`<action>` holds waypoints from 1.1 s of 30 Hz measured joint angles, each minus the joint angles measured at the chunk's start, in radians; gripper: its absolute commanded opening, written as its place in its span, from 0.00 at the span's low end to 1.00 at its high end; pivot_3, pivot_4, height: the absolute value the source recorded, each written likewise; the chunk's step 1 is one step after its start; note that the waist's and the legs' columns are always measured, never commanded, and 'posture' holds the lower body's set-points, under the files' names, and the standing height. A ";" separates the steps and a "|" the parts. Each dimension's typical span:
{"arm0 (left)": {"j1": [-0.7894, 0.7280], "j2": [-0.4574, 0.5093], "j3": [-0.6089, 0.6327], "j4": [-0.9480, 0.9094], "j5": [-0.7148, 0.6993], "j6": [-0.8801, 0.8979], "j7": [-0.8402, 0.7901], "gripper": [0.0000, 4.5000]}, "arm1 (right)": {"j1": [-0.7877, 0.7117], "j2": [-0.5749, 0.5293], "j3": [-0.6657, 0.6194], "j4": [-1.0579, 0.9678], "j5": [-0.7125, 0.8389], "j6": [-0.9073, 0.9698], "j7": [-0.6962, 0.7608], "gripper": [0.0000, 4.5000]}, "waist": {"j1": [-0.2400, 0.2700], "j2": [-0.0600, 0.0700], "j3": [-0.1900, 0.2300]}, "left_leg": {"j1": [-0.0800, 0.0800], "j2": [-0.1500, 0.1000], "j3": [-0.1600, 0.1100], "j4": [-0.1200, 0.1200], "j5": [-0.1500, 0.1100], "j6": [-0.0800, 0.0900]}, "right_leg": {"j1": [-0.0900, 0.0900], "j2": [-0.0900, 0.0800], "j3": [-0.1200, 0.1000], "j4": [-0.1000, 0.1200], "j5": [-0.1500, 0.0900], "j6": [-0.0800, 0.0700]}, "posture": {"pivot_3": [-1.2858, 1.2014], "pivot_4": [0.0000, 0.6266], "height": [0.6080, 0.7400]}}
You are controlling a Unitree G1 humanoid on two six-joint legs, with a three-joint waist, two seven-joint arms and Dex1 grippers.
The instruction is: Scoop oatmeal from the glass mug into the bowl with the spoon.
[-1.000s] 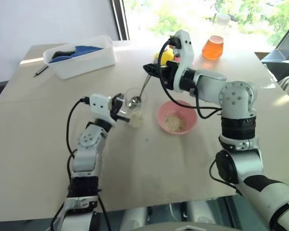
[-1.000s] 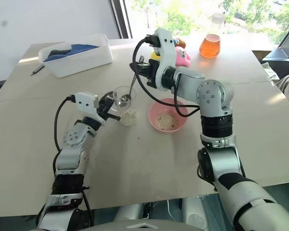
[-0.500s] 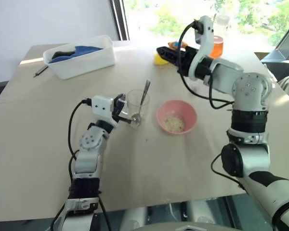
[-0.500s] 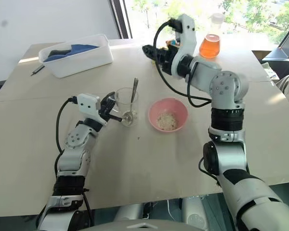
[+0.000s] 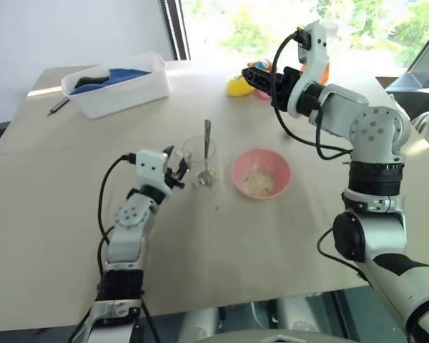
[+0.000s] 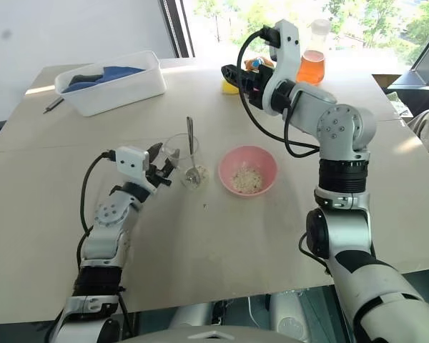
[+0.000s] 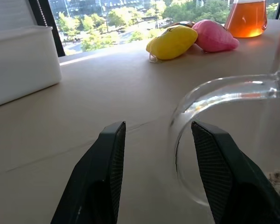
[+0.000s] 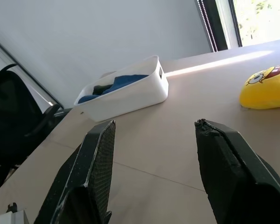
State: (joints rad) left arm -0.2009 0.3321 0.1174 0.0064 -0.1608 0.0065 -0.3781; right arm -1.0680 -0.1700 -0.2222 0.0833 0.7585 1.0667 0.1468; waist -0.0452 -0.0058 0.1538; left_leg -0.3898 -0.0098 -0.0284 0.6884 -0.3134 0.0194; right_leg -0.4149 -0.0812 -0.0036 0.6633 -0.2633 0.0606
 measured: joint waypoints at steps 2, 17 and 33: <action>0.015 0.009 0.000 -0.021 -0.002 0.017 -0.004 0.51 | 0.006 -0.002 -0.010 -0.011 0.005 0.006 0.001 0.61 | 0.001 0.000 0.000 | 0.000 0.000 0.000 0.000 0.000 0.000 | 0.000 0.000 0.000 0.000 0.000 0.000 | 0.52 0.24 1.00; 0.295 0.112 0.062 -0.413 -0.134 0.190 -0.095 0.57 | 0.326 -0.228 -0.015 -0.065 -0.015 -0.064 0.224 0.66 | 0.005 0.000 0.000 | 0.000 0.003 0.001 -0.001 0.000 0.000 | 0.000 0.000 0.001 -0.001 0.000 0.000 | 0.52 0.24 1.00; 0.738 0.028 0.043 -0.592 -0.141 0.195 -0.077 1.00 | 1.030 -0.491 0.058 -0.115 -0.247 -0.670 0.778 1.00 | 0.032 0.000 0.000 | 0.013 0.007 0.002 -0.002 -0.004 0.006 | 0.013 0.002 0.002 -0.003 0.000 0.000 | 0.52 0.24 1.00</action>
State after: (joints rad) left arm 0.5370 0.3602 0.1601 -0.5857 -0.3018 0.2015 -0.4555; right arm -0.0376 -0.6606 -0.1647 -0.0316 0.5118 0.3965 0.9244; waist -0.0128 -0.0056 0.1541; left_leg -0.3773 -0.0027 -0.0265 0.6869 -0.3172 0.0258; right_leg -0.4024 -0.0794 -0.0018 0.6606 -0.2635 0.0603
